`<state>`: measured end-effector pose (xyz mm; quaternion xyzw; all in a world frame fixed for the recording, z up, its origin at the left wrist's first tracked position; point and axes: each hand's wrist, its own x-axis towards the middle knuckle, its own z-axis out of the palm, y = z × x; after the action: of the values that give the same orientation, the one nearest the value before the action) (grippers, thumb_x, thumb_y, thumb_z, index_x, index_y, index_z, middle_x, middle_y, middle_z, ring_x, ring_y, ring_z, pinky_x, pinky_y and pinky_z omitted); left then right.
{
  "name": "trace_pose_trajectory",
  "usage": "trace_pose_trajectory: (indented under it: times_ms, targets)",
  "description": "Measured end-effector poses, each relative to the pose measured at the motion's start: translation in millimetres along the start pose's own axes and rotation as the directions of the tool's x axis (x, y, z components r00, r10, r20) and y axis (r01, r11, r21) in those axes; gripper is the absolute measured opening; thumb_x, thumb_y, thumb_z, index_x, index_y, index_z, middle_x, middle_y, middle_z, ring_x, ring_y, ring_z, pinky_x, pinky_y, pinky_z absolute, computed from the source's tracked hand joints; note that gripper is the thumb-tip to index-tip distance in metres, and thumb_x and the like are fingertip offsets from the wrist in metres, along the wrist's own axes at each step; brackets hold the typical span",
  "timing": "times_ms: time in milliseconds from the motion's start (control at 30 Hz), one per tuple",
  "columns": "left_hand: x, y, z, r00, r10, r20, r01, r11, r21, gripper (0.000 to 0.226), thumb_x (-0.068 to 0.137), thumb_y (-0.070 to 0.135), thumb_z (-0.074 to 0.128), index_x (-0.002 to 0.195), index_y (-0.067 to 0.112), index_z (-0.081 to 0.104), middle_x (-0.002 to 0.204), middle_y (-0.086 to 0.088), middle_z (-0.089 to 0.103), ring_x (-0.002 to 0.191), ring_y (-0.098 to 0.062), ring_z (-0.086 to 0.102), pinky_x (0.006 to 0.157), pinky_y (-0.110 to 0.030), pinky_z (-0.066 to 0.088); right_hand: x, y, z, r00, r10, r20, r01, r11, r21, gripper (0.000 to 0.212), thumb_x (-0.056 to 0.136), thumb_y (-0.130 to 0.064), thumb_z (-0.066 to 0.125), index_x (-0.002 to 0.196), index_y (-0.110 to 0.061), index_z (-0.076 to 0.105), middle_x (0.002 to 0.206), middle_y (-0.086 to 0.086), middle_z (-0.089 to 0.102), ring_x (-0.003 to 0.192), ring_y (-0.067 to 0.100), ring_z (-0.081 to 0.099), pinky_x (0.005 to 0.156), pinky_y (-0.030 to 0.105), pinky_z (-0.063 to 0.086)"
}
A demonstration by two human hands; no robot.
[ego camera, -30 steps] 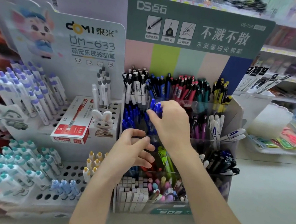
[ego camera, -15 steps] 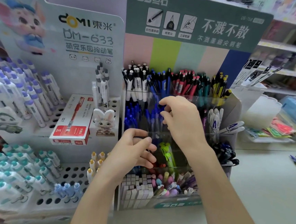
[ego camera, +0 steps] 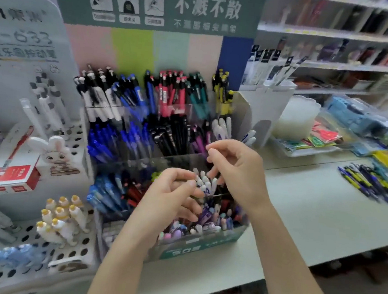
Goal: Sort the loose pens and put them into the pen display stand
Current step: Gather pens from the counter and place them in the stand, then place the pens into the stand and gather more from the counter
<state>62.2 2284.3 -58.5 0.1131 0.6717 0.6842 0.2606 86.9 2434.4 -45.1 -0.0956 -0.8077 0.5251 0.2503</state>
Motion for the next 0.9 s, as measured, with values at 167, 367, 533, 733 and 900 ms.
trace_pose_trajectory:
  times_ms: [167,367,533,733,900]
  targets:
    - [22,-18,116,0.99,-0.038,0.136,0.036,0.999,0.019,0.012,0.099,0.011,0.048,0.109,0.01,0.054,0.087,-0.013,0.067,0.055,-0.014,0.062,0.052,-0.027,0.055,-28,73,-115,0.965,0.236,-0.111,-0.245,0.967,-0.075,0.011,0.089,-0.01,0.058,0.091,-0.017,0.067,0.076,0.005,0.066,0.056,0.016,0.066,0.051,0.035,0.052]
    - [45,-67,281,0.95,-0.128,0.286,0.105,0.99,0.096,0.011,0.097,0.009,0.05,0.107,0.01,0.055,0.09,-0.012,0.068,0.06,-0.015,0.063,0.059,-0.031,0.055,-89,161,-276,0.839,0.468,-0.277,-0.509,0.855,-0.099,0.013,0.093,-0.014,0.054,0.099,-0.019,0.064,0.084,0.001,0.065,0.059,0.011,0.065,0.051,0.026,0.049]
    - [64,-102,389,0.909,-0.226,0.349,0.16,0.965,0.209,0.014,0.098,0.011,0.048,0.111,0.011,0.053,0.104,-0.011,0.064,0.07,-0.013,0.064,0.062,-0.028,0.056,-113,203,-366,0.736,0.56,-0.38,-0.598,0.801,0.024,0.013,0.094,-0.014,0.053,0.102,-0.018,0.063,0.09,0.006,0.066,0.061,0.016,0.065,0.05,0.025,0.049]
    - [121,-147,486,0.929,-0.256,0.269,0.185,0.947,0.265,0.021,0.097,0.014,0.049,0.118,0.013,0.051,0.111,0.0,0.054,0.088,-0.011,0.061,0.07,-0.027,0.055,-95,260,-440,0.653,0.64,-0.406,-0.648,0.749,0.138,0.016,0.095,-0.011,0.05,0.096,-0.02,0.063,0.087,0.008,0.067,0.059,0.015,0.063,0.048,0.023,0.047]
    - [208,-178,565,0.954,-0.272,0.128,0.214,0.912,0.35,0.046,0.096,0.025,0.051,0.138,0.01,0.041,0.136,-0.006,0.044,0.114,-0.023,0.053,0.1,-0.044,0.046,-51,317,-497,0.6,0.699,-0.388,-0.701,0.694,0.167,0.016,0.095,-0.009,0.051,0.092,-0.018,0.063,0.087,0.01,0.066,0.056,0.015,0.061,0.048,0.026,0.048]
